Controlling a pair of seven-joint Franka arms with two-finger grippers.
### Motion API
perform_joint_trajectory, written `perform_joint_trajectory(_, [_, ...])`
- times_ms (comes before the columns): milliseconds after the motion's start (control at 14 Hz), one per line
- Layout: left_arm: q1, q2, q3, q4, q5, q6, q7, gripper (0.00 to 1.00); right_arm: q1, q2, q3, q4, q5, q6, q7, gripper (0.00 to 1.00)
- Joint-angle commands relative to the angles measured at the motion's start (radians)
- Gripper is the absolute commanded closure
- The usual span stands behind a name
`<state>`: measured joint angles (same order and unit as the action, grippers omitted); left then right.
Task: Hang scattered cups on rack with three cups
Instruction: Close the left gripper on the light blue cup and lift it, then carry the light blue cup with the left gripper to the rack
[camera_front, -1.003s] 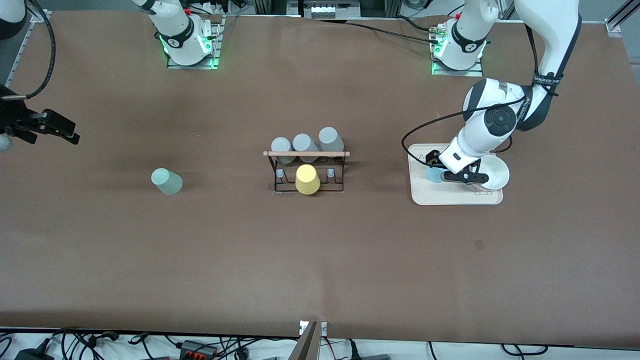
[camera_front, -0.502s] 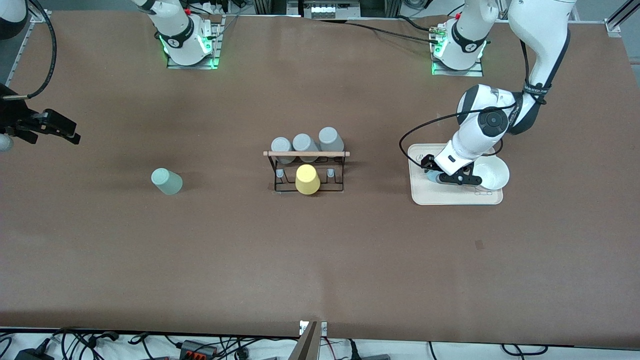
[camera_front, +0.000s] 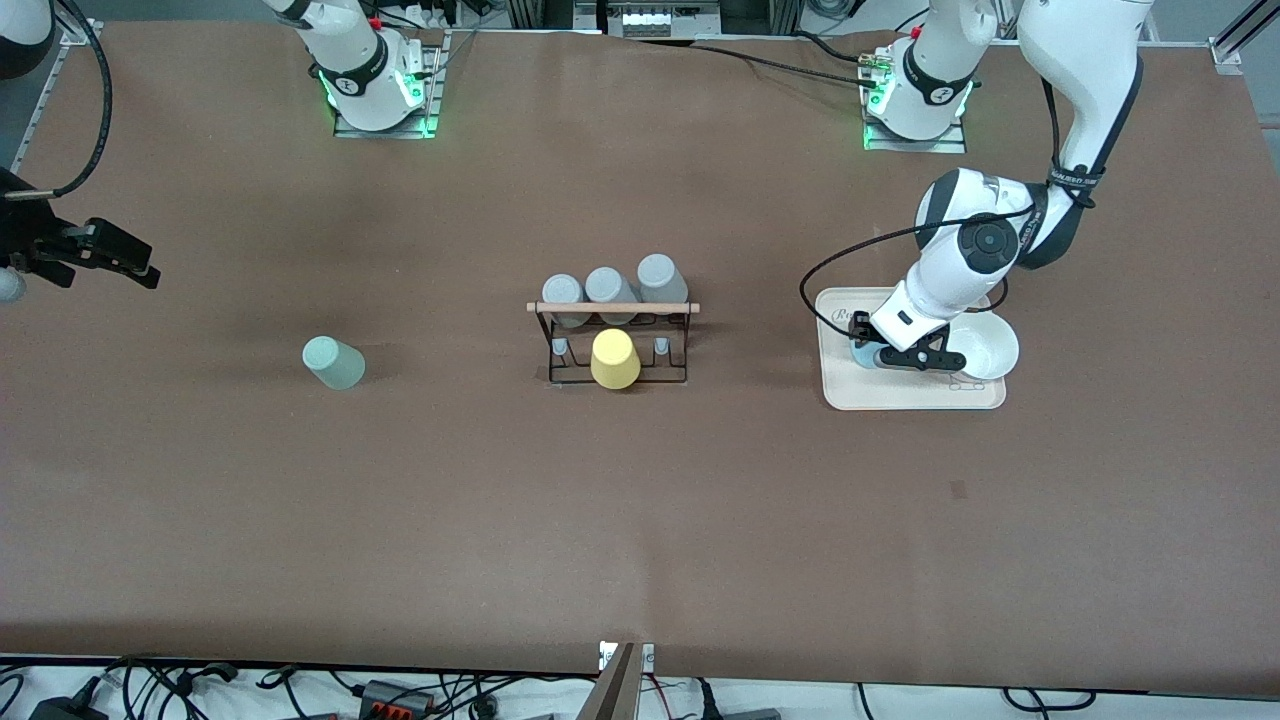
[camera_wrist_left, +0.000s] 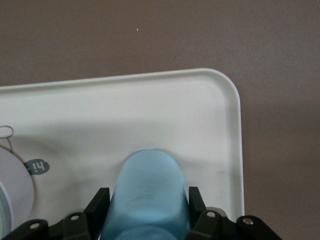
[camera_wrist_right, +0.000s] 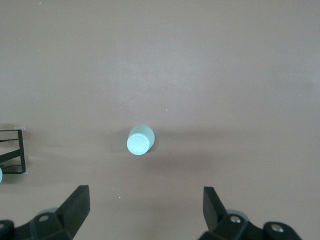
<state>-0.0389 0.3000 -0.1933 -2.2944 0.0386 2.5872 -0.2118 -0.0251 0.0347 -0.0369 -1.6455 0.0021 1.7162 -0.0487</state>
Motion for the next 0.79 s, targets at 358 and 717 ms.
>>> perform_joint_trajectory(358, [-0.024, -0.027, -0.052, 0.562, 0.003, -0.559, -0.023, 0.56, -0.007, -0.015, 0.000, -0.007, -0.010, 0.002, -0.003, 0.00])
perform_joint_trajectory(717, [-0.231, 0.106, -0.075, 0.829, 0.013, -0.602, -0.321, 0.56, -0.009, -0.015, 0.000, -0.007, -0.010, 0.003, -0.003, 0.00])
